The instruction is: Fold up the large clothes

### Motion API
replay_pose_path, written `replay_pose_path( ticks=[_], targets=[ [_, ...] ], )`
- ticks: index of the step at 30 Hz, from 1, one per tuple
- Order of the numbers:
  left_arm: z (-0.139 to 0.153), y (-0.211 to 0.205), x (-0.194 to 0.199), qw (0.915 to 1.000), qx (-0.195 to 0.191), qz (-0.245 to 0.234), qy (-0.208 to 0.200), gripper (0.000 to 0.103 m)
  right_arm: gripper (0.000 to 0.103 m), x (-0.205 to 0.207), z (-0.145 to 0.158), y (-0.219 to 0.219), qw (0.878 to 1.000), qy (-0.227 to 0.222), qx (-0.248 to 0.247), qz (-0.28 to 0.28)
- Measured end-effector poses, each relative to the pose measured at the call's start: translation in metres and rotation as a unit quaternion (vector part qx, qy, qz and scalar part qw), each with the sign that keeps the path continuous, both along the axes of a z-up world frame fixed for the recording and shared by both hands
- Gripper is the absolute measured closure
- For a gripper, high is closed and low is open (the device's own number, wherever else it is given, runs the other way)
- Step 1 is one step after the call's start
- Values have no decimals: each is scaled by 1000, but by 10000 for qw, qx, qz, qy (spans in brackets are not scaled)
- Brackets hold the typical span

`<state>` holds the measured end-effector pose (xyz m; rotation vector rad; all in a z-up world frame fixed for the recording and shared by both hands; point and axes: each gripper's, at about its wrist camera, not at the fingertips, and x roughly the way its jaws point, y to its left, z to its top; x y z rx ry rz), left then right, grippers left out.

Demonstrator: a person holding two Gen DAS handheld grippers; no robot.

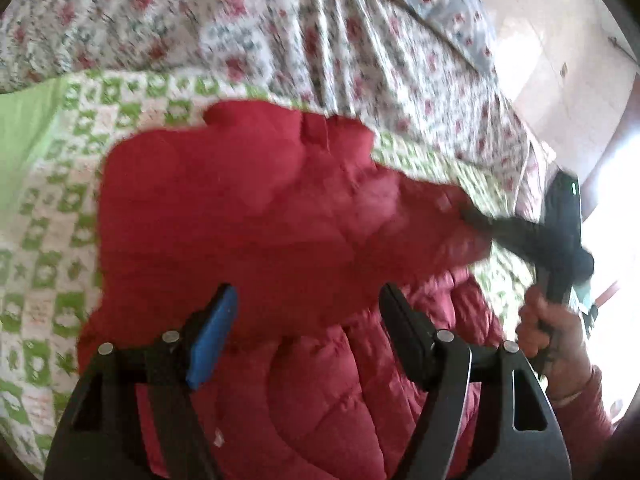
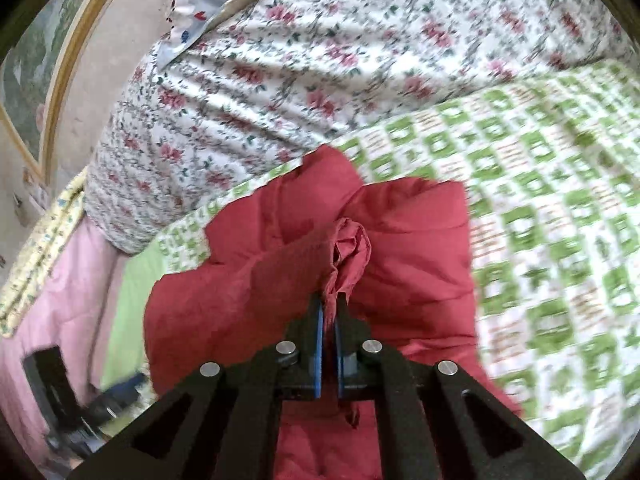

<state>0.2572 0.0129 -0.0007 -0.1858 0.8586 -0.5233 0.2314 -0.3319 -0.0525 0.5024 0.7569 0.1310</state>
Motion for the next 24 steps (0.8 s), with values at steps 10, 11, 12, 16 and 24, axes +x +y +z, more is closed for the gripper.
replay_pose_path(
  ticks=[10, 11, 12, 16, 24],
  targets=[
    [-14, -1, 55, 9973, 630, 367, -113, 32, 99, 0, -35, 0, 9971, 369, -661, -28],
    [-24, -4, 62, 9964, 773, 337, -7, 34, 96, 1, -41, -1, 9970, 416, -651, -16],
    [-33, -6, 67, 9956, 876, 326, 86, 35, 88, 2, -45, -2, 9968, 468, -641, 19],
    [-55, -9, 70, 9910, 1295, 313, 149, 35, 68, -10, -30, -2, 9963, 358, -770, -121],
    [-62, -7, 65, 9879, 1491, 423, 65, 33, 63, -12, -10, 68, 9861, -4, -1488, 737]
  ],
)
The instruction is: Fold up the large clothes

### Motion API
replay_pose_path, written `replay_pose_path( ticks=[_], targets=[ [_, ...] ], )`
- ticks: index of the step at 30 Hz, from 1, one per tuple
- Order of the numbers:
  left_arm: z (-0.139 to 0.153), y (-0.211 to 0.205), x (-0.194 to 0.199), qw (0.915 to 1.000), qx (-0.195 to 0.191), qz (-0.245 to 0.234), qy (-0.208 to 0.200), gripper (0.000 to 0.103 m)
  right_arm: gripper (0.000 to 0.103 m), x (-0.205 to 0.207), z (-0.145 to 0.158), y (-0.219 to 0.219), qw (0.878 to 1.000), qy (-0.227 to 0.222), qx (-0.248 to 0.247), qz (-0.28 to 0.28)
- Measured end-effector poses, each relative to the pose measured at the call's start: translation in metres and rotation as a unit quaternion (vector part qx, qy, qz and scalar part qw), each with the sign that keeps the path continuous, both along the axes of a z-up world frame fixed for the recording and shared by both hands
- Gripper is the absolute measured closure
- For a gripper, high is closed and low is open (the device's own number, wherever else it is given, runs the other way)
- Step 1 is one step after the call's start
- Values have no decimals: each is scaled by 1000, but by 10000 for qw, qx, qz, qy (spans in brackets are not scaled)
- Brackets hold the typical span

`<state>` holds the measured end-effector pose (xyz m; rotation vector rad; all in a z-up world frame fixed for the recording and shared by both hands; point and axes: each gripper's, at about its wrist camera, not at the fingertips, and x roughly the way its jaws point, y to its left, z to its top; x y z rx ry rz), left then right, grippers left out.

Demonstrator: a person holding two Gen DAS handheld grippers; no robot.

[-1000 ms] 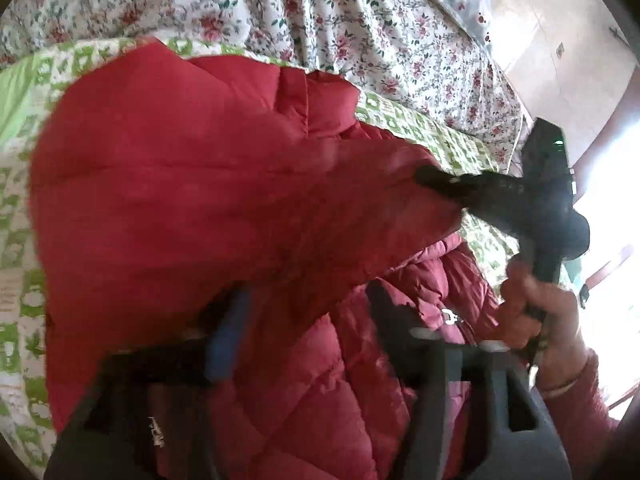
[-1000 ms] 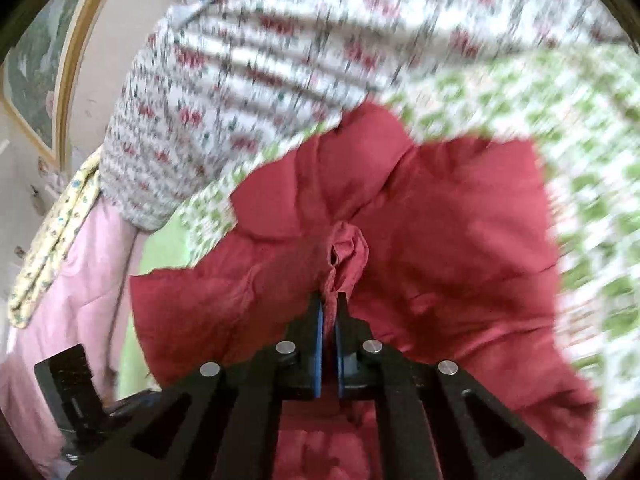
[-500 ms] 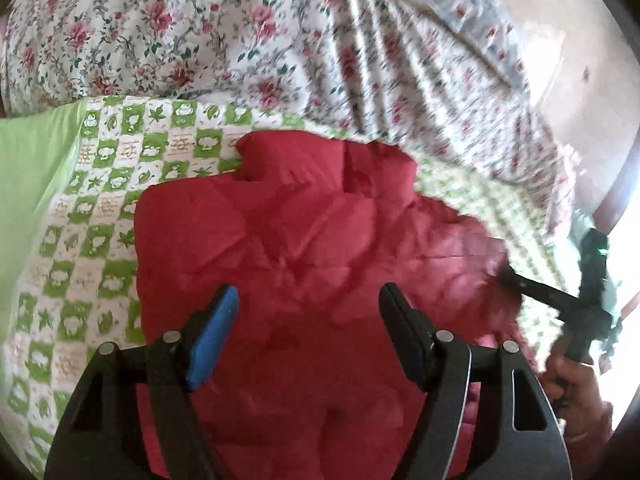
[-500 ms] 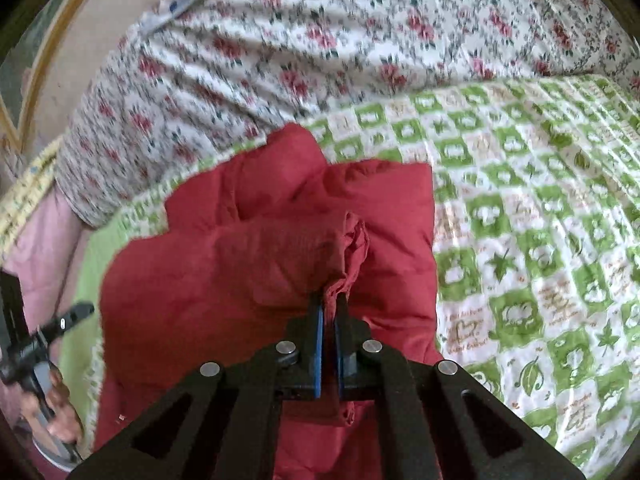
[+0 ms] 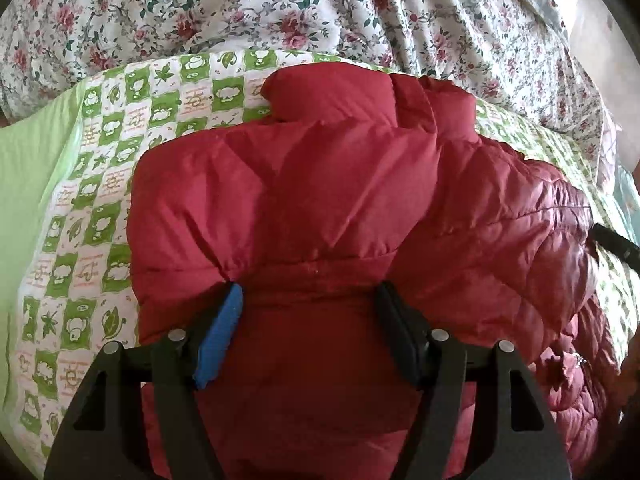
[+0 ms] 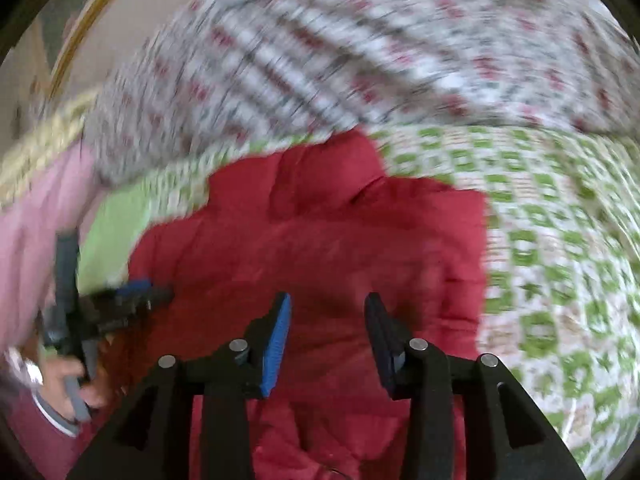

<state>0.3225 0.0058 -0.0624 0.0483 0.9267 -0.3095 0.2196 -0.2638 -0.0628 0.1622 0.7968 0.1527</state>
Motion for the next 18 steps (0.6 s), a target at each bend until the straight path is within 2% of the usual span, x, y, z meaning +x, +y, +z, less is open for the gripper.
replay_pose_path(
  ticks=[3, 5, 9, 16, 18],
  targets=[
    [-1, 4, -1, 9999, 91, 46, -63, 33, 63, 21, -27, 12, 9981, 381, -480, -42],
    [-3, 9, -2, 9999, 127, 70, -72, 33, 64, 32, -45, 5, 9968, 549, -545, -183],
    [-7, 17, -4, 9996, 224, 127, -71, 33, 66, 41, -64, -17, 9979, 606, -2, -235],
    [-3, 21, -8, 9994, 202, 270, -21, 34, 66, 41, -65, -16, 9978, 624, 0, -233],
    [7, 24, -14, 9995, -39, 293, -107, 34, 66, 42, -66, -17, 9976, 644, 28, -245]
  ],
)
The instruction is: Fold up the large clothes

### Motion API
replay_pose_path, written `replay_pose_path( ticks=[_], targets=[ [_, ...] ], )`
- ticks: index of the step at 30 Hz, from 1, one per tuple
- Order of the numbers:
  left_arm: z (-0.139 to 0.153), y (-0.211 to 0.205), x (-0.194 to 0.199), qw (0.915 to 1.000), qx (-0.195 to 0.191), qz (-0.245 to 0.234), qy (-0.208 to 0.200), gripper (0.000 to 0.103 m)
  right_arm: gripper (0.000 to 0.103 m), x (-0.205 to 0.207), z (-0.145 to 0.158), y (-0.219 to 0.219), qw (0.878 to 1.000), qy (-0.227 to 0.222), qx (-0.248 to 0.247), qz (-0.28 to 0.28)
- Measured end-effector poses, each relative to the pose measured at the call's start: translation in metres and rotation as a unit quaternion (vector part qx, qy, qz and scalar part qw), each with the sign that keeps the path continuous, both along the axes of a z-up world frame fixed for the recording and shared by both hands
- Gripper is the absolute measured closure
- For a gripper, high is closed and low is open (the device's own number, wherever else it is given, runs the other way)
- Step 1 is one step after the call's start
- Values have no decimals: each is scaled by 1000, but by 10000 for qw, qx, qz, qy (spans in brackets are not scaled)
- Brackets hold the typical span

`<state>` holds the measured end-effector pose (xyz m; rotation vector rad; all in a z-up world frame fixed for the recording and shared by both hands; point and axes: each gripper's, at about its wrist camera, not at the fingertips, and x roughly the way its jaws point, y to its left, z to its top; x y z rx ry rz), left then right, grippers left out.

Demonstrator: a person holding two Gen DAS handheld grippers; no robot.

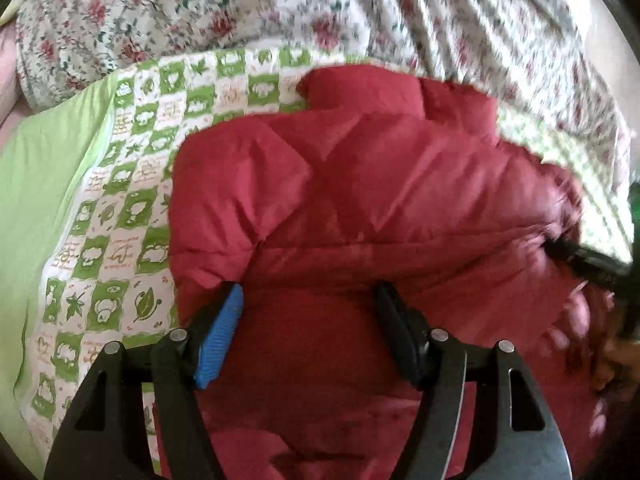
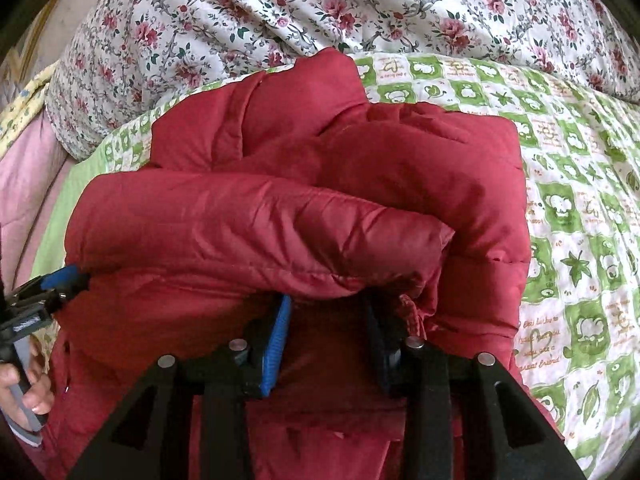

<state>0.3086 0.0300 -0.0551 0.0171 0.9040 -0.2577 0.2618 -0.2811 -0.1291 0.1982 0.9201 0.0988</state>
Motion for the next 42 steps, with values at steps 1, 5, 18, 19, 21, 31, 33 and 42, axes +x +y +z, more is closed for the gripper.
replay_pose_path(
  ticks=[1, 5, 18, 19, 21, 31, 33, 42],
  targets=[
    [5, 2, -3, 9998, -202, -36, -54, 34, 66, 0, 0, 0, 10000, 3, -5, 6],
    [11, 0, -3, 9992, -362, -134, -75, 34, 66, 0, 0, 1, 10000, 10, -8, 3],
    [-14, -2, 10, 9995, 117, 96, 261, 34, 66, -18, 15, 7, 9998, 165, -107, 23],
    [-11, -1, 8, 9996, 104, 100, 239, 34, 66, -16, 8, 3, 9998, 194, -39, 9],
    [-4, 3, -2, 9998, 90, 50, 156, 34, 66, -14, 0, -6, 9997, 149, 181, -68],
    [-29, 7, 14, 9988, 51, 210, 446, 31, 66, -12, -3, -2, 9999, 140, 60, -42],
    [-27, 7, 14, 9987, 66, 219, 458, 31, 65, -13, -2, -3, 9999, 117, 91, -53],
    [5, 32, -24, 9976, -415, 190, 515, 31, 55, -59, 34, -21, 9976, 10, 668, -167]
  ],
)
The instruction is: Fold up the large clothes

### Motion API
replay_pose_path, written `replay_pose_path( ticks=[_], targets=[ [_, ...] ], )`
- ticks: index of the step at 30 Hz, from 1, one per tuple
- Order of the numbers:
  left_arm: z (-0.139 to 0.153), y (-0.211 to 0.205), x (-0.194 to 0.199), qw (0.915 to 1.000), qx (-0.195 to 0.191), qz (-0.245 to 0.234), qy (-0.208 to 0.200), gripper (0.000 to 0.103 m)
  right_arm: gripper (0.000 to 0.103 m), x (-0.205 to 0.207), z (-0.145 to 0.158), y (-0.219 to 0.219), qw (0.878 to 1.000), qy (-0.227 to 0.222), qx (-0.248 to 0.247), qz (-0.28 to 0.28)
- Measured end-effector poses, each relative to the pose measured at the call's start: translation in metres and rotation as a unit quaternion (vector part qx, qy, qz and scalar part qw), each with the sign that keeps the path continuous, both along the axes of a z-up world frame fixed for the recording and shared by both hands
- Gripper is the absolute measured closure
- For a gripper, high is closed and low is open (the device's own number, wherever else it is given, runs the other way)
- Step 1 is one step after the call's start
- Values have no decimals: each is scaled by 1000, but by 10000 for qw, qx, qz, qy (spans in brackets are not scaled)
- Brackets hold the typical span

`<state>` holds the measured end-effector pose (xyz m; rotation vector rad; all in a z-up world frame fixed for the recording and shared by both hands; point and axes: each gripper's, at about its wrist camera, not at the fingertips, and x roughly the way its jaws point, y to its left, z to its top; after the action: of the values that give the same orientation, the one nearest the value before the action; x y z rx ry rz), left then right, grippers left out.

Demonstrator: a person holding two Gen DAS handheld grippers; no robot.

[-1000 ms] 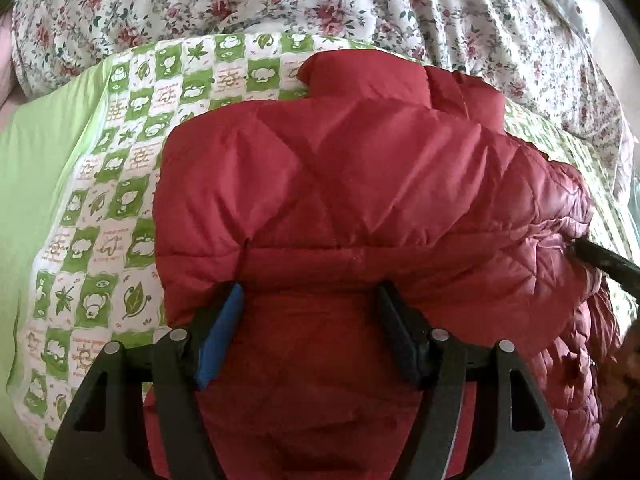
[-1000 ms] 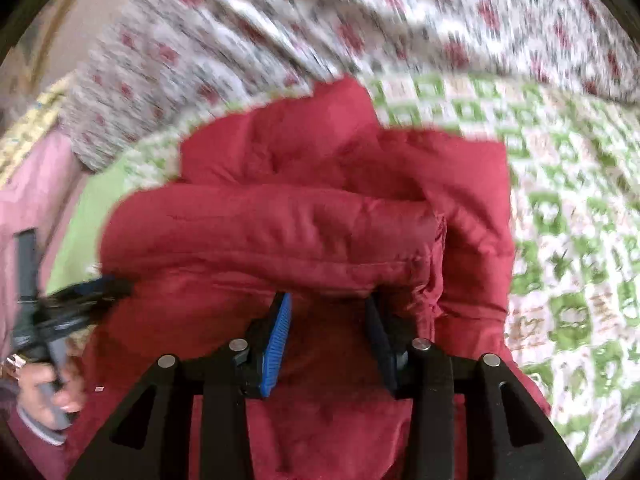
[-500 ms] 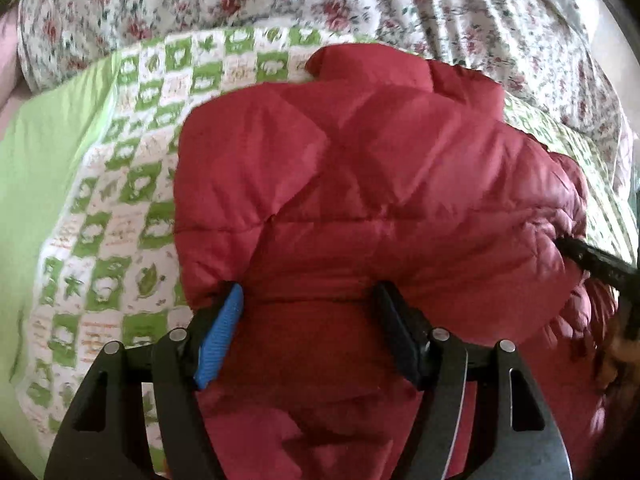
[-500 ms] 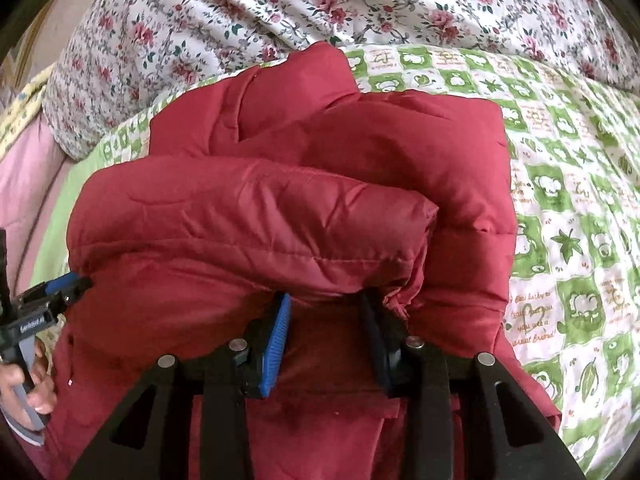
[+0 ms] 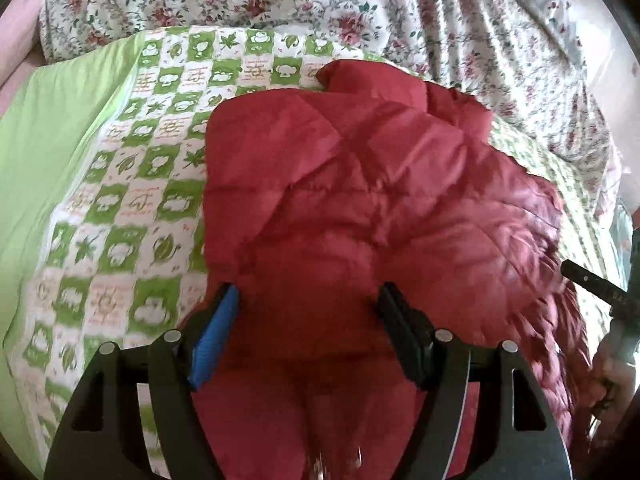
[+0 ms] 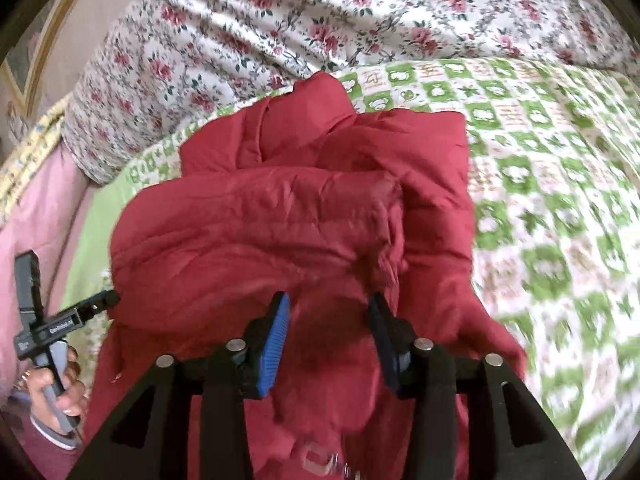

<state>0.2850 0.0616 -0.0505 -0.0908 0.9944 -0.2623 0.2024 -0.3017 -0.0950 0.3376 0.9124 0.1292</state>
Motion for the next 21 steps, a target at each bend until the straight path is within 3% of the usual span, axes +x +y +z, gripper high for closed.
replay_pose_path(
  ticks=[3, 10, 14, 21],
  targets=[
    [5, 1, -20, 9999, 64, -83, -42, 31, 43, -19, 10, -2, 10000, 21, 9, -6],
    [13, 13, -54, 9999, -64, -49, -61, 31, 42, -61, 26, -4, 10000, -43, 1, 48],
    [15, 25, -74, 9999, -124, 35, 48, 31, 33, -83, 31, -3, 9999, 40, -2, 124],
    [6, 55, -120, 9988, -304, 279, 274, 30, 29, -136, 37, -9, 9998, -22, -157, 106]
  ],
)
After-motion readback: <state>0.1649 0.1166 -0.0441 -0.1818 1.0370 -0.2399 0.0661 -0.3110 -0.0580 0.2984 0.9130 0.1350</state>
